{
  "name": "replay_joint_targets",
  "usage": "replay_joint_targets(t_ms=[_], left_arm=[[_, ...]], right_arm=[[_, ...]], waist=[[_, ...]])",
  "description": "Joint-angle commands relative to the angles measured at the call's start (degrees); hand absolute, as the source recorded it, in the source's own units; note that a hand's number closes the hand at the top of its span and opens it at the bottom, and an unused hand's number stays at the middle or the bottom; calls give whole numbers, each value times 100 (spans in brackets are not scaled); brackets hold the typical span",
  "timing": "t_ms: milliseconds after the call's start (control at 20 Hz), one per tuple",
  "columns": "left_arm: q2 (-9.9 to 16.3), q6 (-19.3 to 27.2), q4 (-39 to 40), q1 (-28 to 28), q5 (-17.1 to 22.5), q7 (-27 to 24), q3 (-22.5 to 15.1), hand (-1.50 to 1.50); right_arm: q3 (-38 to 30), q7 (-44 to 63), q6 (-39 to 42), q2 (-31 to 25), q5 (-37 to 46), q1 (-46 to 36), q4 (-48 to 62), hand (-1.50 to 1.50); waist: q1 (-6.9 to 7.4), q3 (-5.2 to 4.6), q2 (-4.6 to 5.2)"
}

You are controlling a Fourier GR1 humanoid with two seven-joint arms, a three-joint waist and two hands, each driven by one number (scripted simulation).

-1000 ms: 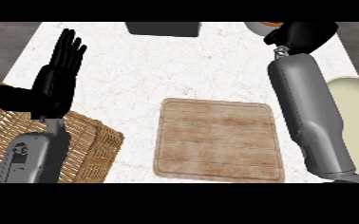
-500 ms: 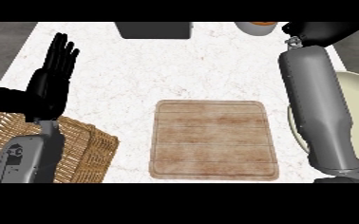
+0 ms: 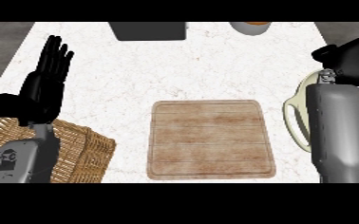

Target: Pick the tomato from the cutting board and place it in the pot

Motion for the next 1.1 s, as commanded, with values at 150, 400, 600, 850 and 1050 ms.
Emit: replay_joint_targets(t_ms=[150,400,600,850,1050], left_arm=[[-121,-15,26,82,-41,-201,-47,0],[-146,46,-10,34,-123,-117,-74,0],[128,-271,-48,53,106,-58,160,0],[-40,-97,-131,14,31,151,21,0],[88,-43,-163,-239,28,341,123,0]], right_arm=[[-444,-353,-128,-44,-795,1633,-1647,150],[-788,-693,-764,-213,-1230,2278,-1425,150],[-973,-752,-1093,-343,-1498,2322,-857,150],[-1537,-1291,-891,-508,-2943,2111,-473,150],[-1843,-1810,-1321,-563,-3911,1989,146,-150]], waist=[[17,2,19],[82,4,37],[112,4,42],[105,7,35],[120,10,43]])
